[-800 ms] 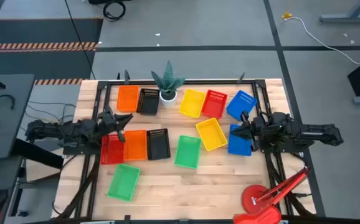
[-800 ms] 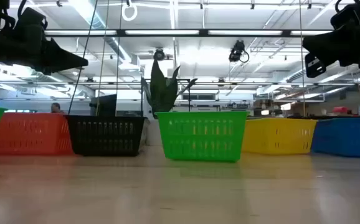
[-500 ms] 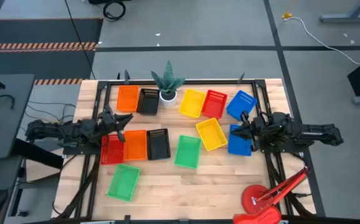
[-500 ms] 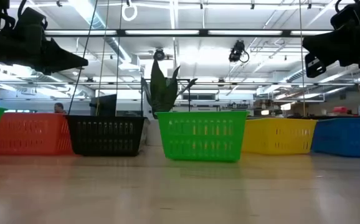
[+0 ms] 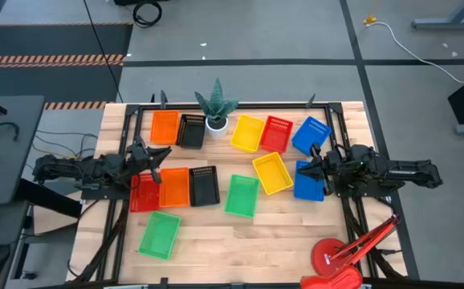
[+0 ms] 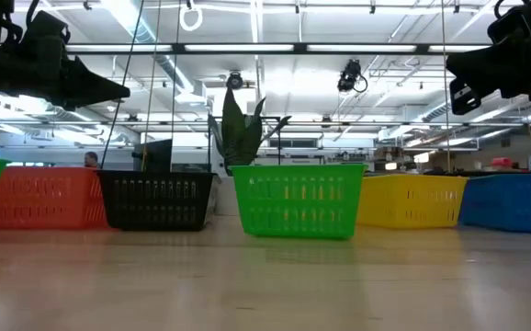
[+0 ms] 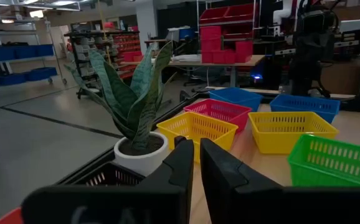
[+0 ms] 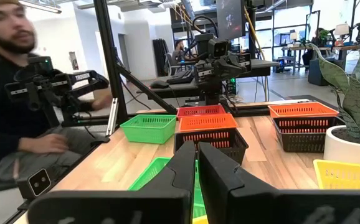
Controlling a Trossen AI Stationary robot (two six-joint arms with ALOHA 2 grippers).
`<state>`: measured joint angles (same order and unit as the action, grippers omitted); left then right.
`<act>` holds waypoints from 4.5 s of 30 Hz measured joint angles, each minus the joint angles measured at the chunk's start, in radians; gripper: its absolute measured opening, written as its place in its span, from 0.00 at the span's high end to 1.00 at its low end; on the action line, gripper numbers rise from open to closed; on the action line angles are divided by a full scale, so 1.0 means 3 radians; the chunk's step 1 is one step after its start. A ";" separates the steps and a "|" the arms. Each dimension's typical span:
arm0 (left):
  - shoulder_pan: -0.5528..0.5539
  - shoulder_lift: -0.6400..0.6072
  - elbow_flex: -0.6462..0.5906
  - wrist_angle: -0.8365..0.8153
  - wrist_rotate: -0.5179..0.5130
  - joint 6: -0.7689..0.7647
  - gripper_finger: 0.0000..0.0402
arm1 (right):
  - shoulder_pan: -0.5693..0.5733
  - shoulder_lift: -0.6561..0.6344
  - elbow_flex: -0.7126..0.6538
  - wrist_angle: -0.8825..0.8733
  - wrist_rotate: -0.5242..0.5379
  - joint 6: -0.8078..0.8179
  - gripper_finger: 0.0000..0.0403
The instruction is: Stack baskets by color
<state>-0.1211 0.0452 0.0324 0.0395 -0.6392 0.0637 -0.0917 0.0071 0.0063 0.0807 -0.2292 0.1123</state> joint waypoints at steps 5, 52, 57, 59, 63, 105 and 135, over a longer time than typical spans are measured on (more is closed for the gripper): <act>0.0000 0.0001 0.0000 -0.0001 0.0001 0.0001 0.93 | 0.0000 0.0000 0.0000 0.0000 0.0000 0.0000 0.94; 0.0000 0.0001 0.0000 0.0000 0.0001 0.0000 0.92 | 0.0300 0.1911 0.1227 -0.0520 0.1593 0.0340 0.98; 0.0000 0.0000 0.0000 -0.0001 0.0001 0.0000 0.91 | 0.0153 0.2750 0.1968 -0.1743 0.2022 0.0579 0.98; 0.0000 0.0000 0.0000 0.0001 0.0001 0.0000 0.91 | 0.0053 0.3046 0.2216 -0.2138 0.2102 0.0698 0.98; 0.0000 0.0000 0.0001 0.0006 0.0001 -0.0087 0.93 | -0.0184 0.3550 0.2668 -0.2721 0.2055 0.0787 0.92; 0.0000 0.0000 0.0001 0.0004 0.0001 -0.1402 0.93 | -0.1256 0.4473 0.2317 -0.2685 0.1643 0.0608 0.83; 0.0000 0.0000 0.0000 0.0005 0.0001 -0.1402 0.93 | -0.1098 0.4476 0.2639 -0.3481 0.1631 -0.1604 0.98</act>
<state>-0.1211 0.0452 0.0322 0.0410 -0.6388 -0.3569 -0.4211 1.3499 0.7979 -0.9636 0.2602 -0.3690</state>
